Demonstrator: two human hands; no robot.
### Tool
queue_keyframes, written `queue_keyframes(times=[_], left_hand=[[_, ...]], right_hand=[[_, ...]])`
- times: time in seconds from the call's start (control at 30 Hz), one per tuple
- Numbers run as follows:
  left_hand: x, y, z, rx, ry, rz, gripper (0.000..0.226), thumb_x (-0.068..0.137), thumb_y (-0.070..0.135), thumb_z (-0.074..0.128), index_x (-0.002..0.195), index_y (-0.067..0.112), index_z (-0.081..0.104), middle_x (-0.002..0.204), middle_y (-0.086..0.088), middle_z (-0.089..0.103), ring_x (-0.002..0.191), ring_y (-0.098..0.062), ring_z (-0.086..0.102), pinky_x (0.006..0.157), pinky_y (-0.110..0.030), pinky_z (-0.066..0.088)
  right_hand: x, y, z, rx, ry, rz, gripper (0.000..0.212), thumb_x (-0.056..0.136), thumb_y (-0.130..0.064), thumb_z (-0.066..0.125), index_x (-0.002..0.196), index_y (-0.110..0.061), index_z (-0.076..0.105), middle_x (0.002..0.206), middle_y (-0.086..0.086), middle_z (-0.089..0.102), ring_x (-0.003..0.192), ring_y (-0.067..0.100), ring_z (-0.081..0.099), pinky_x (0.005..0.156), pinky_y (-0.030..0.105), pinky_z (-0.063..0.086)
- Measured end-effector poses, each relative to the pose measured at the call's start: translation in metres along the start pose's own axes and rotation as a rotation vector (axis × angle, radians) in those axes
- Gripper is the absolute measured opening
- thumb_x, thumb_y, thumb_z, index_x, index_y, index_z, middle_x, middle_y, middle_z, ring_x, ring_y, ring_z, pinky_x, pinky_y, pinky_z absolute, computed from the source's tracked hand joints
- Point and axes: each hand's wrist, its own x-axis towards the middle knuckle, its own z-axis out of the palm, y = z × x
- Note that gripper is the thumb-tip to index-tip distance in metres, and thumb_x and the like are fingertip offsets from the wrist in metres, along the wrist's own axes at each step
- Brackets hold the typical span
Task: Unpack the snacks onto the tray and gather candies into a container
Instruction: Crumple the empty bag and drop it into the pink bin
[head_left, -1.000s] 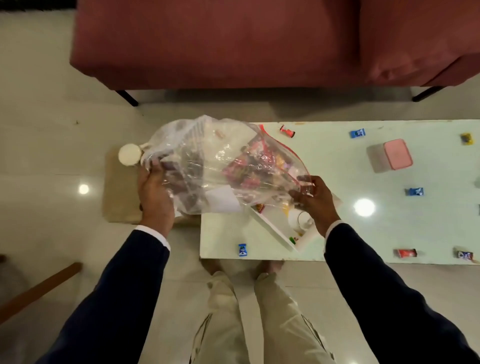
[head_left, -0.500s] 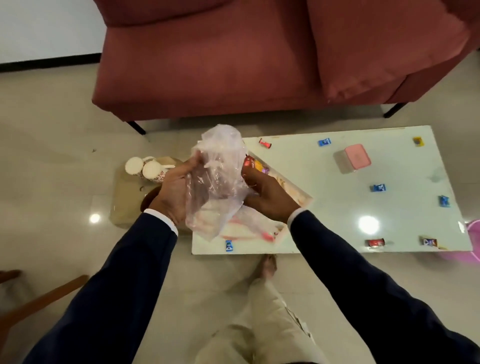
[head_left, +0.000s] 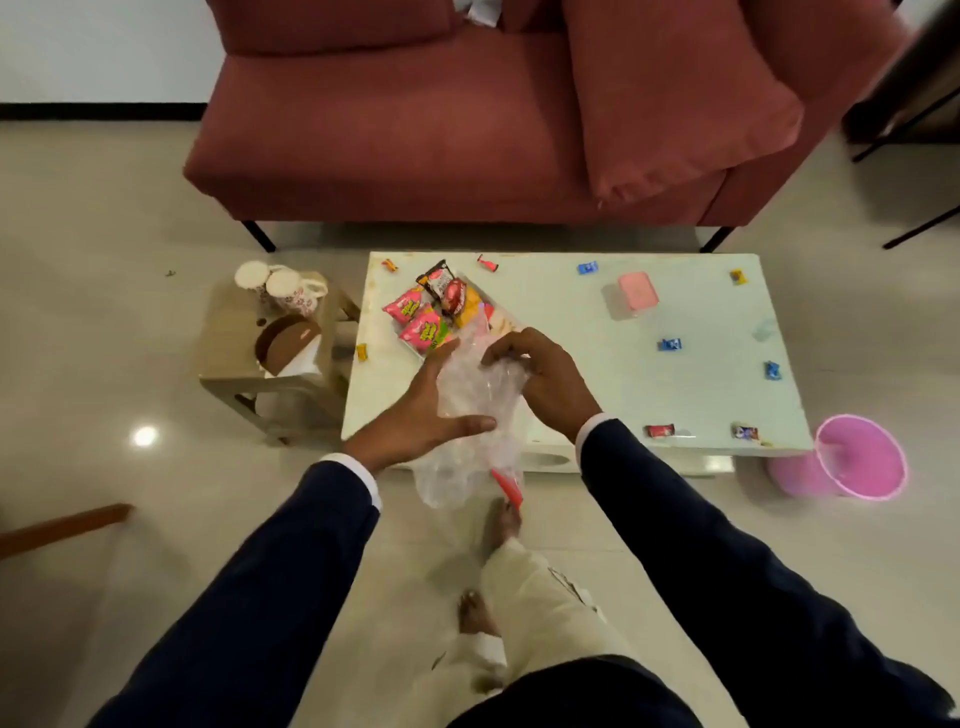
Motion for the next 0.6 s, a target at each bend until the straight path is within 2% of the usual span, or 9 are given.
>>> queue_keyframes(times=[0.07,0.13,0.2,0.3,0.4,0.5,0.53,0.6], left_hand=[[-0.002,0.009,0.032,-0.088,0.036,-0.009,0.127,0.064,0.059,0.085,0.158,0.041,0.001,0.155,0.023,0.019,0.144,-0.004,0.026,0.11,-0.024,0.03],[-0.002,0.023,0.06,-0.157,0.012,0.048,0.129,0.062,0.058,0.09,0.156,0.048,0.002,0.157,0.03,0.024,0.141,0.005,0.033,0.108,-0.017,0.036],[0.002,0.041,0.083,-0.204,-0.018,0.117,0.121,0.059,0.051,0.095,0.153,0.051,0.018,0.151,0.031,0.04,0.137,0.008,0.042,0.104,-0.014,0.044],[0.016,0.078,0.129,-0.261,-0.007,0.133,0.102,0.055,0.032,0.099,0.141,0.042,0.046,0.139,0.012,0.059,0.13,-0.008,0.056,0.103,-0.031,0.051],[0.038,0.117,0.183,-0.203,0.042,0.098,0.082,0.055,0.023,0.097,0.125,0.039,0.056,0.122,0.014,0.065,0.115,-0.009,0.063,0.092,-0.027,0.054],[0.065,0.16,0.248,-0.267,0.156,-0.021,0.074,0.064,0.018,0.095,0.128,0.023,0.058,0.123,0.003,0.067,0.116,-0.018,0.064,0.092,-0.033,0.056],[0.073,0.173,0.266,-0.336,0.178,-0.067,0.072,0.065,0.018,0.095,0.128,0.02,0.059,0.123,0.0,0.068,0.114,-0.02,0.065,0.095,-0.038,0.057],[0.091,0.206,0.309,-0.394,0.186,-0.112,0.067,0.068,0.019,0.094,0.127,0.019,0.062,0.121,-0.002,0.07,0.111,-0.022,0.067,0.097,-0.044,0.057]], right_hand=[[-0.024,-0.008,-0.015,0.428,-0.02,0.151,0.055,0.068,0.021,0.04,0.084,-0.021,0.071,0.097,-0.002,0.067,0.1,0.024,0.061,0.083,0.035,0.05],[-0.052,-0.001,-0.034,0.747,-0.066,0.25,0.039,0.082,0.012,0.043,0.085,-0.017,0.069,0.101,0.008,0.062,0.097,0.032,0.054,0.079,0.037,0.045],[-0.077,0.008,-0.056,0.952,-0.104,0.279,0.026,0.087,0.002,0.048,0.091,-0.014,0.069,0.108,0.012,0.06,0.102,0.035,0.051,0.086,0.041,0.046],[-0.111,0.034,-0.109,1.085,-0.109,0.249,0.033,0.088,0.003,0.05,0.108,-0.011,0.072,0.124,0.01,0.067,0.113,0.031,0.064,0.095,0.041,0.055],[-0.141,0.064,-0.175,0.986,-0.003,0.338,0.048,0.086,0.014,0.045,0.114,-0.013,0.073,0.126,0.009,0.069,0.112,0.03,0.067,0.092,0.038,0.058],[-0.186,0.106,-0.259,0.594,0.245,0.377,0.054,0.087,0.018,0.045,0.124,-0.014,0.067,0.135,0.012,0.064,0.12,0.034,0.064,0.094,0.036,0.055],[-0.2,0.118,-0.283,0.441,0.316,0.323,0.052,0.09,0.013,0.051,0.13,-0.018,0.063,0.137,0.007,0.061,0.124,0.03,0.062,0.097,0.034,0.053],[-0.232,0.135,-0.331,0.267,0.353,0.187,0.053,0.093,-0.013,0.068,0.139,-0.035,0.054,0.144,-0.01,0.054,0.131,0.011,0.055,0.102,0.031,0.051]])
